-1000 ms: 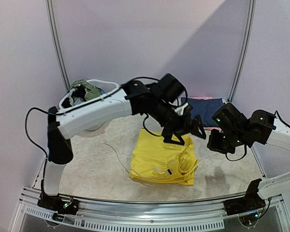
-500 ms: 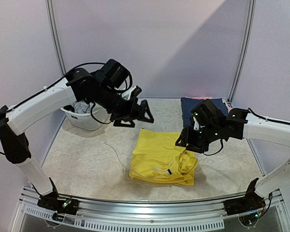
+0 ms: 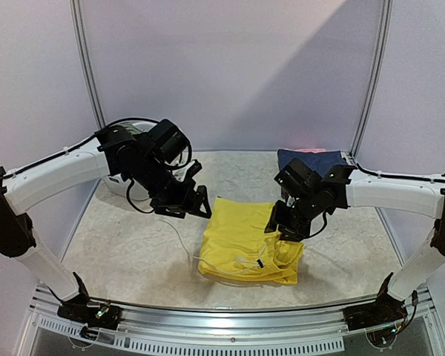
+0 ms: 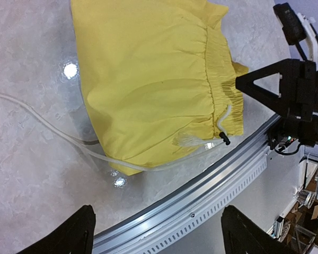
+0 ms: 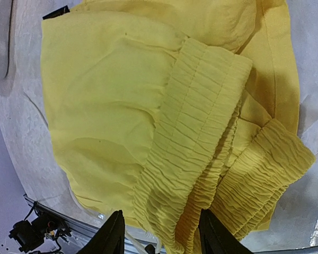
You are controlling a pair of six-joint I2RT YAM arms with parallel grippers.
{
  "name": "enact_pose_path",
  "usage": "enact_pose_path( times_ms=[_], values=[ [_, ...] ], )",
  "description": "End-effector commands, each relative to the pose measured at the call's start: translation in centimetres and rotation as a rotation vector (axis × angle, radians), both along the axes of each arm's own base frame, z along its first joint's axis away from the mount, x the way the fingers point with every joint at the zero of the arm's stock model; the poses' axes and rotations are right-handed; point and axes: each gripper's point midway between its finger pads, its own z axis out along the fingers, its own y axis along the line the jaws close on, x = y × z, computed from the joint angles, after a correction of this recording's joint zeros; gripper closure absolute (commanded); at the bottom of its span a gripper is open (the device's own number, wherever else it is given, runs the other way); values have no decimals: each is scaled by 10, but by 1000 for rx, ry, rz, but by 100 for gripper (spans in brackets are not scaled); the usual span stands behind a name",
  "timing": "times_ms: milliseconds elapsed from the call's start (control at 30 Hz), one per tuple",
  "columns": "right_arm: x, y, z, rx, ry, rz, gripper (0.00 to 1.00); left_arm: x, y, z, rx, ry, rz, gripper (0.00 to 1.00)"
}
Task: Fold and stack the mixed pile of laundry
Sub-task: Adjust the square-folded shorts at the center of the board.
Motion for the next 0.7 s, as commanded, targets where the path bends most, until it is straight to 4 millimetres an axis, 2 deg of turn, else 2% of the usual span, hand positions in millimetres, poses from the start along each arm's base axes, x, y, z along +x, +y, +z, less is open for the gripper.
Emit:
enact_pose_path(
  times_ms=[0, 200, 400, 567, 667],
  values=[
    [13, -5, -15, 1, 17, -63, 53, 4, 1, -4, -9, -6, -15, 17],
    [36, -6, -32, 20, 31, -96, 56, 4, -2, -4, -13, 0, -35, 18],
    [52, -11, -35, 24, 33, -110, 56, 2, 1, -6, -6, 5, -45, 18],
    [51, -8, -44, 29, 60, -98, 56, 0, 4, -5, -5, 2, -42, 18],
    [45, -16, -46, 5, 77, -102, 54, -1, 8, -4, -1, 0, -40, 18]
  ],
)
